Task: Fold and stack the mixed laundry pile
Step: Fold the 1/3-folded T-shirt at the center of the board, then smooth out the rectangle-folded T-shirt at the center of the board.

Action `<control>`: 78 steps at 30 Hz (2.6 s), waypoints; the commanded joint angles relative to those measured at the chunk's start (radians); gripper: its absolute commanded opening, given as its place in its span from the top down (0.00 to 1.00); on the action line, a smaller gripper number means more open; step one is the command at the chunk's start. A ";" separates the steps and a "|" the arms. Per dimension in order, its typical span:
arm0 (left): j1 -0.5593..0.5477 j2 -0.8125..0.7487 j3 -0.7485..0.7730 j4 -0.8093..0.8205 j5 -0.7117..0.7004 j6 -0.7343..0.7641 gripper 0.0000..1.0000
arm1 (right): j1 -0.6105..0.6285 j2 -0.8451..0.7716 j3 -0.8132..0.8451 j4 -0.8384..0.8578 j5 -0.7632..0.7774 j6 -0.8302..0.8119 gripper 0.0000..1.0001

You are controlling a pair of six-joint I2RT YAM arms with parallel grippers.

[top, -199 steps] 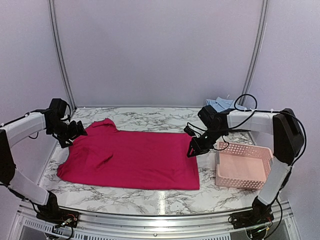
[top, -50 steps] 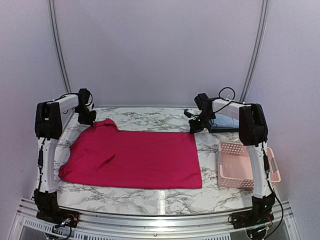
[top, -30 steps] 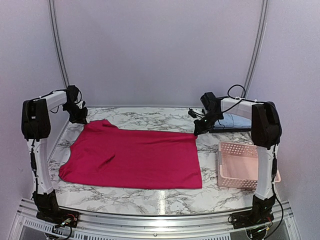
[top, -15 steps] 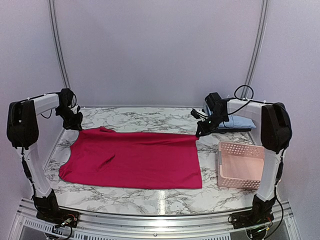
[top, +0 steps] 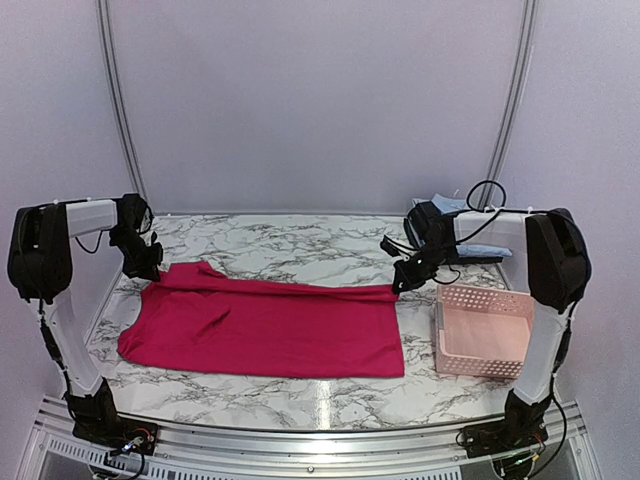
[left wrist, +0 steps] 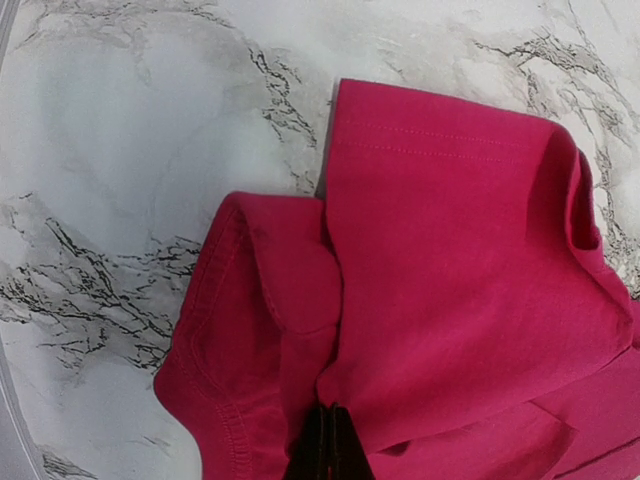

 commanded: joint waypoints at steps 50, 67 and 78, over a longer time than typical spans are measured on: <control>0.057 -0.164 -0.063 0.080 0.054 -0.048 0.42 | 0.030 -0.045 0.075 -0.094 -0.020 0.034 0.49; 0.024 0.241 0.255 0.089 0.075 -0.024 0.52 | 0.123 0.285 0.512 -0.073 -0.159 0.167 0.51; -0.026 0.321 0.269 0.075 -0.007 0.010 0.56 | 0.134 0.253 0.370 -0.046 -0.152 0.165 0.52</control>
